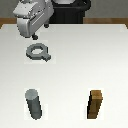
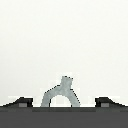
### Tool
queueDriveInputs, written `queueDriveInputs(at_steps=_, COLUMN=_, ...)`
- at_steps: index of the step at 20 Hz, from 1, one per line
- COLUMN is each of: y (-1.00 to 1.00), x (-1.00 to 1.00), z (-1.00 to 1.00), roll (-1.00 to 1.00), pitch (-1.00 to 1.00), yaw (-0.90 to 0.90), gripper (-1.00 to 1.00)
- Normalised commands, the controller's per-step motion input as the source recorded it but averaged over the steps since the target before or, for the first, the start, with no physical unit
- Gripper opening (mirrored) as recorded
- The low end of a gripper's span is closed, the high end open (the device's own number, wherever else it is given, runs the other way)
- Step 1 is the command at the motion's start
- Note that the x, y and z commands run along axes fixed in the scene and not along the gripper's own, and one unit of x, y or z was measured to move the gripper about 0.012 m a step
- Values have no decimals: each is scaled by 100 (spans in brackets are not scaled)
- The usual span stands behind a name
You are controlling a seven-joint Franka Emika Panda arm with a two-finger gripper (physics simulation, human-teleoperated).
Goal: Put the loop with the handle onto the peg.
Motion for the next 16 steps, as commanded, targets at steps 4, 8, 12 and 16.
queueDriveInputs(at_steps=4, y=0, x=0, z=-100, roll=0, pitch=0, yaw=0, gripper=100)
queueDriveInputs(at_steps=8, y=0, x=0, z=-100, roll=0, pitch=0, yaw=0, gripper=100)
queueDriveInputs(at_steps=12, y=0, x=0, z=-100, roll=0, pitch=0, yaw=0, gripper=100)
queueDriveInputs(at_steps=16, y=0, x=0, z=-75, roll=0, pitch=0, yaw=-4, gripper=100)
